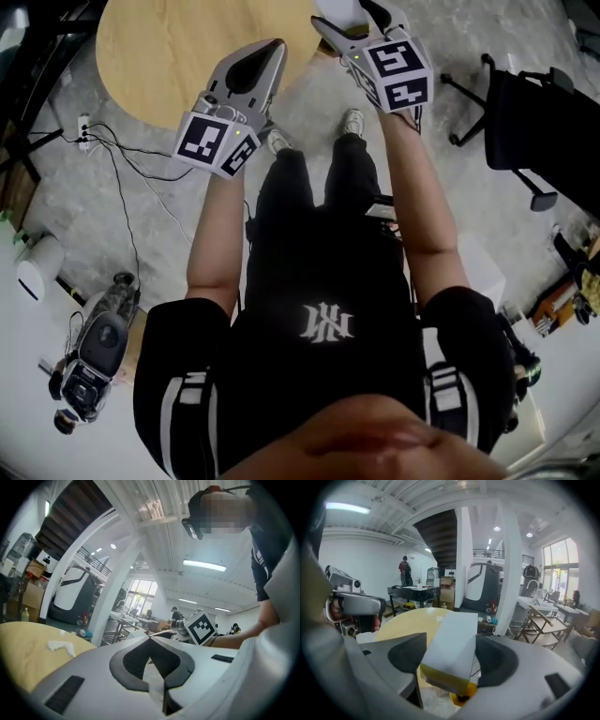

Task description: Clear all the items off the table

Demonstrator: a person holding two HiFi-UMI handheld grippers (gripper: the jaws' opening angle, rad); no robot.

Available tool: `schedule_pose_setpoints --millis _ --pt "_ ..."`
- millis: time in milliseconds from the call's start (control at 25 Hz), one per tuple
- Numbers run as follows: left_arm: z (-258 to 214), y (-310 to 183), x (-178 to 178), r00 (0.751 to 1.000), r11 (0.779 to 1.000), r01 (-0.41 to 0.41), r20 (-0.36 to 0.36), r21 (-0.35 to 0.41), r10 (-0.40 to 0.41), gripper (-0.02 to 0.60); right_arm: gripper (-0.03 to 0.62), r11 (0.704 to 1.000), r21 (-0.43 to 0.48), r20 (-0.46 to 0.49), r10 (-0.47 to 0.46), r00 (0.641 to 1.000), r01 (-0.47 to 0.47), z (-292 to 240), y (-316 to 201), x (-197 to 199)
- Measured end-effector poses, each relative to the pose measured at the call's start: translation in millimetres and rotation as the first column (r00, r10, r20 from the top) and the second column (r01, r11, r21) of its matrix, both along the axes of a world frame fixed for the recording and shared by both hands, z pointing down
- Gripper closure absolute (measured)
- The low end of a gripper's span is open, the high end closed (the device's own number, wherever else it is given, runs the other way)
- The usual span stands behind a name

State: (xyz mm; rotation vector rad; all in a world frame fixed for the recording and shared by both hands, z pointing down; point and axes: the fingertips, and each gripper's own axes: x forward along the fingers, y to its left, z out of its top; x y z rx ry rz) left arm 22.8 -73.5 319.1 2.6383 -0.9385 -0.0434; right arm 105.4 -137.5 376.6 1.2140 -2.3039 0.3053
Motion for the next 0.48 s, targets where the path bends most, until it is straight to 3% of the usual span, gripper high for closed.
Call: schedule_pose_setpoints --millis 240,480 --pt "33.1 8.3 112.3 0.998 0.998 -0.055 -0.001 -0.041 0.055 0.569 0.263 0.999 -0.03 0.014 0.042 0.999 -0.042 38.1 8.0 106.6" --pt "116.7 16.2 191.3 0.998 0.993 -0.042 0.032 -0.113 0.046 0.569 0.264 0.998 -0.046 0.0 -0.036 0.999 0.036 111.7 -1.8 174.7"
